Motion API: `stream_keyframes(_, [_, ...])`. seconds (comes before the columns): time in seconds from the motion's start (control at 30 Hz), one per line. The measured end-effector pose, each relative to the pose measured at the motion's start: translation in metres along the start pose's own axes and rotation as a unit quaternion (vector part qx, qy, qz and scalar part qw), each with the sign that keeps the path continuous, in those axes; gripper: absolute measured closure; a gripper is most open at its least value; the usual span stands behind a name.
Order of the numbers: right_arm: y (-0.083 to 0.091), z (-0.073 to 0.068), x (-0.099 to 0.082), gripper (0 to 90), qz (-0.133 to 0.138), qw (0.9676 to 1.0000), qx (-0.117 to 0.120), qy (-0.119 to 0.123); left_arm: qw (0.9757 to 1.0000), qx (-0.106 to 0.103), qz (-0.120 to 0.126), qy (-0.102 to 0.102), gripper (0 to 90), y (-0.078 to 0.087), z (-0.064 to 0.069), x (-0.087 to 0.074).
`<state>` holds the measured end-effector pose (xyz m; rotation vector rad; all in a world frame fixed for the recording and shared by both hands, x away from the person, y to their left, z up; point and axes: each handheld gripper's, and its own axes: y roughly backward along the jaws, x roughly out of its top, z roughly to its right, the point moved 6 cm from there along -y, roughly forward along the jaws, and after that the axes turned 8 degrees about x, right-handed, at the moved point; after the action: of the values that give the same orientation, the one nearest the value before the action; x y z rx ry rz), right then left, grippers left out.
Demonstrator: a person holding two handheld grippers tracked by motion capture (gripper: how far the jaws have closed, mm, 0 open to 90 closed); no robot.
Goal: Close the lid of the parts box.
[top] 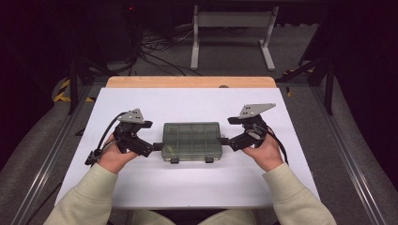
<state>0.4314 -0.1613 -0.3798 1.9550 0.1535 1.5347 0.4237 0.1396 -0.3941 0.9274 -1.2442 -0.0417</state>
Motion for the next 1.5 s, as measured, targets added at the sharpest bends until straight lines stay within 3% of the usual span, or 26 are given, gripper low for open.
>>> stream_keyframes(0.13, [0.006, -0.003, -0.001, 5.6, 0.016, 0.9998, -0.003, 0.007, 0.9995, 0.001, 0.029, 0.013, 1.0, 0.011, 0.0, -0.003])
stream_keyframes(0.23, [0.012, -0.007, -0.003, 3.1, 0.027, 0.9994, -0.012, 0.02, 0.9991, 0.011, 0.039, 0.012, 0.8, 0.016, -0.001, -0.004])
stream_keyframes(0.53, [0.024, -0.009, -0.01, 0.4, 0.055, 0.9974, -0.032, 0.033, 0.9948, 0.023, 0.091, 0.04, 0.7, 0.032, -0.005, -0.017])
stream_keyframes(0.63, [0.027, -0.009, -0.013, 0.4, 0.066, 0.9963, -0.04, 0.037, 0.9933, 0.036, 0.103, 0.039, 0.8, 0.035, -0.007, -0.02])
stream_keyframes(0.87, [0.037, -0.01, -0.021, 0.4, 0.098, 0.9927, -0.057, 0.04, 0.9869, 0.051, 0.143, 0.055, 0.7, 0.043, -0.01, -0.034])
stream_keyframes(1.03, [0.041, -0.009, -0.029, 0.5, 0.114, 0.9906, -0.068, 0.035, 0.9824, 0.075, 0.161, 0.057, 0.8, 0.047, -0.012, -0.046])
stream_keyframes(1.17, [0.045, -0.008, -0.036, 0.5, 0.127, 0.9883, -0.078, 0.031, 0.9777, 0.092, 0.18, 0.058, 0.7, 0.049, -0.013, -0.055])
stream_keyframes(1.23, [0.046, -0.007, -0.039, 0.5, 0.128, 0.988, -0.082, 0.026, 0.9729, 0.102, 0.199, 0.061, 0.5, 0.05, -0.014, -0.061])
stream_keyframes(1.4, [0.048, -0.008, -0.048, 0.5, 0.137, 0.9859, -0.091, 0.031, 0.97, 0.112, 0.206, 0.062, 0.4, 0.051, -0.012, -0.071])
stream_keyframes(1.5, [0.049, -0.009, -0.055, 0.5, 0.136, 0.9857, -0.095, 0.031, 0.9695, 0.116, 0.207, 0.061, 0.4, 0.052, -0.012, -0.078])
